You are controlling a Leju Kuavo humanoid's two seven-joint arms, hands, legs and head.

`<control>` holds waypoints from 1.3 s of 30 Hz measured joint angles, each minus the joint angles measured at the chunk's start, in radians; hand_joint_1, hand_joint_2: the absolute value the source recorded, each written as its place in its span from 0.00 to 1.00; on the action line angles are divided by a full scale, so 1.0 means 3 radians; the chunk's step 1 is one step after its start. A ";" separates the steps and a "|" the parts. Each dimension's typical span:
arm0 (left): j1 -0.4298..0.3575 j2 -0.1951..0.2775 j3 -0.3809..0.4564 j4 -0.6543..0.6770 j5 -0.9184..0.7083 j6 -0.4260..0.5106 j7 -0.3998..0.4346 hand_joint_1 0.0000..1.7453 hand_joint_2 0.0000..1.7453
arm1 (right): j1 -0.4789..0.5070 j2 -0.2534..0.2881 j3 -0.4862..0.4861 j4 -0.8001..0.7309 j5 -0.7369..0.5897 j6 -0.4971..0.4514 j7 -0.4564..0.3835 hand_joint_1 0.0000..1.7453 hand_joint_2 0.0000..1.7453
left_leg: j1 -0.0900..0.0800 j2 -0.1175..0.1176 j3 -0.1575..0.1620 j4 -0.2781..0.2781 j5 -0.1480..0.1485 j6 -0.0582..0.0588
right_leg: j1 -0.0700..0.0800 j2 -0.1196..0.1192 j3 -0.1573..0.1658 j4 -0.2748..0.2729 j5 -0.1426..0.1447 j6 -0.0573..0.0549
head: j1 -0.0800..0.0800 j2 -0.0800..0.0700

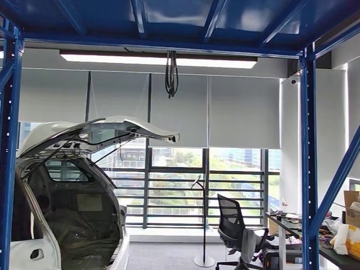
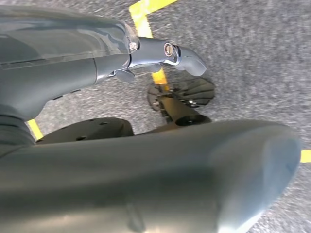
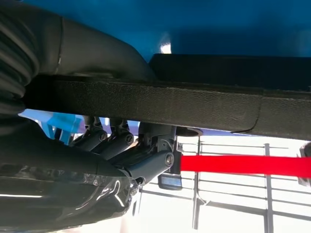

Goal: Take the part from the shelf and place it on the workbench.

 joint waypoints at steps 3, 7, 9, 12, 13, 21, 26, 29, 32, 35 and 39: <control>0.0000 0.0000 -0.0016 0.0000 0.0016 0.0001 -0.0065 0.00 1.00 | 0.0051 -0.0038 -0.0005 -0.0160 -0.0024 0.0017 0.0000 1.00 1.00 | 0.0000 0.0000 0.0000 0.0000 0.0000 0.0000 | 0.0000 0.0000 0.0000 0.0000 0.0000 0.0000 | 0.0000 0.0000; 0.0000 0.0000 -0.0039 0.0000 0.0108 0.0082 -0.0047 0.00 1.00 | 0.0128 -0.0079 -0.0011 -0.0406 -0.0078 0.0062 -0.0018 1.00 1.00 | 0.0000 0.0001 0.0000 0.0000 0.0000 0.0000 | 0.0000 0.0000 0.0000 0.0000 0.0000 0.0000 | 0.0000 0.0000; 0.0002 0.0000 -0.0041 0.0001 0.0191 0.0122 0.0000 0.00 1.00 | 0.0185 -0.0094 -0.0011 -0.0572 -0.0144 0.0090 -0.0057 1.00 1.00 | 0.0000 0.0001 -0.0001 0.0000 0.0000 0.0000 | 0.0000 0.0000 -0.0001 0.0000 0.0000 0.0000 | 0.0000 0.0000; 0.0005 0.0000 -0.0041 0.0001 0.0294 0.0123 0.0008 0.00 1.00 | 0.0282 -0.0109 -0.0008 -0.0884 -0.0368 0.0158 -0.0160 1.00 1.00 | 0.0000 0.0001 -0.0001 0.0000 0.0000 0.0000 | 0.0000 0.0000 -0.0001 0.0000 0.0000 0.0000 | 0.0000 0.0000; 0.0007 0.0000 -0.0041 0.0002 0.0321 0.0112 -0.0009 0.00 1.00 | 0.0315 -0.0113 -0.0007 -0.1002 -0.0512 0.0196 -0.0210 1.00 1.00 | 0.0001 0.0001 -0.0001 0.0000 0.0000 0.0000 | 0.0000 0.0000 -0.0001 0.0000 0.0000 0.0000 | 0.0000 0.0000; 0.0026 0.0001 0.0004 0.0004 0.0664 -0.0054 -0.0097 0.00 1.00 | 0.0671 -0.0098 -0.0149 -0.1970 -0.2709 0.0736 -0.0969 1.00 1.00 | 0.0000 -0.0001 -0.0002 0.0000 0.0000 0.0000 | 0.0000 -0.0002 -0.0001 0.0000 -0.0001 -0.0001 | 0.0000 0.0000; 0.0032 0.0002 0.0109 0.0006 0.0859 -0.0053 -0.0269 0.00 1.00 | 0.1058 -0.0055 -0.0290 -0.2648 -0.3779 0.1180 -0.1265 1.00 1.00 | 0.0000 -0.0001 -0.0001 -0.0001 -0.0001 0.0000 | 0.0000 -0.0003 -0.0001 -0.0001 -0.0003 -0.0004 | 0.0000 0.0000; 0.0031 0.0007 0.0110 0.0008 0.0808 0.0016 -0.0265 0.00 1.00 | 0.1223 -0.0087 -0.0286 -0.2908 -0.4003 0.1424 -0.1412 1.00 1.00 | 0.0000 -0.0001 -0.0001 -0.0001 -0.0001 0.0000 | 0.0000 -0.0002 -0.0001 -0.0001 -0.0003 -0.0004 | 0.0000 0.0000; 0.0032 0.0013 0.0081 0.0010 0.0711 0.0017 -0.0220 0.00 1.00 | 0.1306 -0.0108 -0.0245 -0.3122 -0.4093 0.1533 -0.1529 1.00 1.00 | 0.0000 0.0000 -0.0001 -0.0001 -0.0001 0.0000 | 0.0000 -0.0002 0.0000 -0.0001 -0.0003 -0.0004 | 0.0000 0.0000; 0.0038 0.0022 0.0022 0.0014 0.0656 0.0018 -0.0165 0.00 1.00 | 0.1331 -0.0131 -0.0198 -0.3264 -0.4149 0.1583 -0.1541 1.00 1.00 | 0.0001 0.0000 0.0000 -0.0001 -0.0001 0.0000 | 0.0001 -0.0002 0.0000 0.0000 -0.0003 -0.0004 | 0.0000 0.0000; 0.0043 0.0055 -0.0043 0.0031 0.0673 0.0030 0.0068 0.00 1.00 | 0.1329 -0.0181 -0.0153 -0.3348 -0.4310 0.1653 -0.1539 1.00 1.00 | -0.0012 -0.0001 -0.0001 0.0007 -0.0007 0.0009 | -0.0010 -0.0003 0.0003 -0.0008 0.0000 0.0006 | 0.0000 0.0000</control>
